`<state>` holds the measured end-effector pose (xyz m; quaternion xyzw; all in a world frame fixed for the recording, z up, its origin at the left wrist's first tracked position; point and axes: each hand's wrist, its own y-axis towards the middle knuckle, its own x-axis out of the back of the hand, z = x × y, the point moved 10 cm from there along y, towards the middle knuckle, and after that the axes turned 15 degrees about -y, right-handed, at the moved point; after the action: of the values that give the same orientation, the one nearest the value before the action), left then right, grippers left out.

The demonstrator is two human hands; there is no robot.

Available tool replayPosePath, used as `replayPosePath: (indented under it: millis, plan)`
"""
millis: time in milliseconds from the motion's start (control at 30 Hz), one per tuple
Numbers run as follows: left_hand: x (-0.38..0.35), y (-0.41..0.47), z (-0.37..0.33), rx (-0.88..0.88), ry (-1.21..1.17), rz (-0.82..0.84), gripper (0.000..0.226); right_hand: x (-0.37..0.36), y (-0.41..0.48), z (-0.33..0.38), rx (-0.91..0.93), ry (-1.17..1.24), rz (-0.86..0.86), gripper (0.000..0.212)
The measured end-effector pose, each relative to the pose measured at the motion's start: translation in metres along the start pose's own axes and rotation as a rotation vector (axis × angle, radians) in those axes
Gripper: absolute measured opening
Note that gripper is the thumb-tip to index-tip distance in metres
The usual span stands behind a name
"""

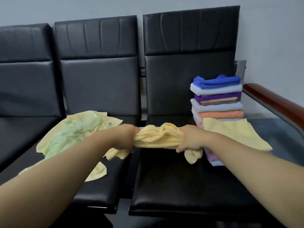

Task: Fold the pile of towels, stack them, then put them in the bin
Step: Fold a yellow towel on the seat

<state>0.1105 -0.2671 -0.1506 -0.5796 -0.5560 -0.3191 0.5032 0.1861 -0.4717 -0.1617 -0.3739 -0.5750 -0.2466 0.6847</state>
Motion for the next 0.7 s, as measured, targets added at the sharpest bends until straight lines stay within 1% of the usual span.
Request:
replayPosePath:
  millis: [67,100,167,200,233,267,333,367,400,467,500,533,567,633,700]
  plan:
    - [-0.048,0.007,0.011,0.011,-0.057,0.12,0.037,-0.044,0.001,-0.003,-0.03,-0.014,0.133,0.047]
    - [-0.065,0.009,0.017,0.028,-0.066,0.176,0.04,-0.058,0.002,-0.005,-0.045,-0.008,0.169,0.057]
    - [-0.084,0.015,0.027,0.062,-0.093,0.247,0.042,-0.068,0.006,-0.011,-0.082,0.058,0.184,0.081]
    - [-0.081,0.019,0.028,0.059,-0.126,0.238,0.043,-0.062,0.007,-0.014,-0.106,0.102,0.168,0.09]
    - [-0.083,0.022,0.03,0.051,-0.19,0.228,0.045,-0.063,0.009,-0.016,-0.122,0.143,0.166,0.092]
    - [-0.081,0.024,0.028,0.035,-0.268,0.215,0.049,-0.06,0.012,-0.018,-0.135,0.17,0.151,0.089]
    - [-0.081,0.03,0.025,0.003,-0.461,0.225,0.055,-0.058,0.016,-0.02,-0.145,0.193,0.119,0.068]
    - [-0.081,0.031,0.022,0.002,-0.554,0.214,0.053,-0.059,0.018,-0.021,-0.153,0.203,0.104,0.06]
    - [-0.08,0.035,0.019,0.007,-0.617,0.18,0.049,-0.06,0.019,-0.022,-0.165,0.206,0.091,0.064]
    - [-0.077,0.042,0.013,0.003,-0.665,0.068,0.045,-0.063,0.019,-0.025,-0.202,0.193,0.087,0.075]
    - [-0.077,0.045,0.009,0.008,-0.677,0.037,0.046,-0.063,0.018,-0.026,-0.217,0.185,0.092,0.074]
    - [-0.079,0.048,0.006,0.021,-0.668,0.04,0.046,-0.064,0.016,-0.027,-0.231,0.181,0.111,0.068]
    - [-0.083,0.051,0.006,0.034,-0.636,0.079,0.044,-0.066,0.015,-0.028,-0.239,0.188,0.141,0.06]
    - [-0.094,0.047,0.01,0.076,-0.517,0.212,0.041,-0.077,0.008,-0.026,-0.224,0.223,0.229,0.044]
    - [-0.103,0.035,0.018,0.116,-0.454,0.356,0.034,-0.091,-0.003,-0.021,-0.195,0.245,0.329,0.041]
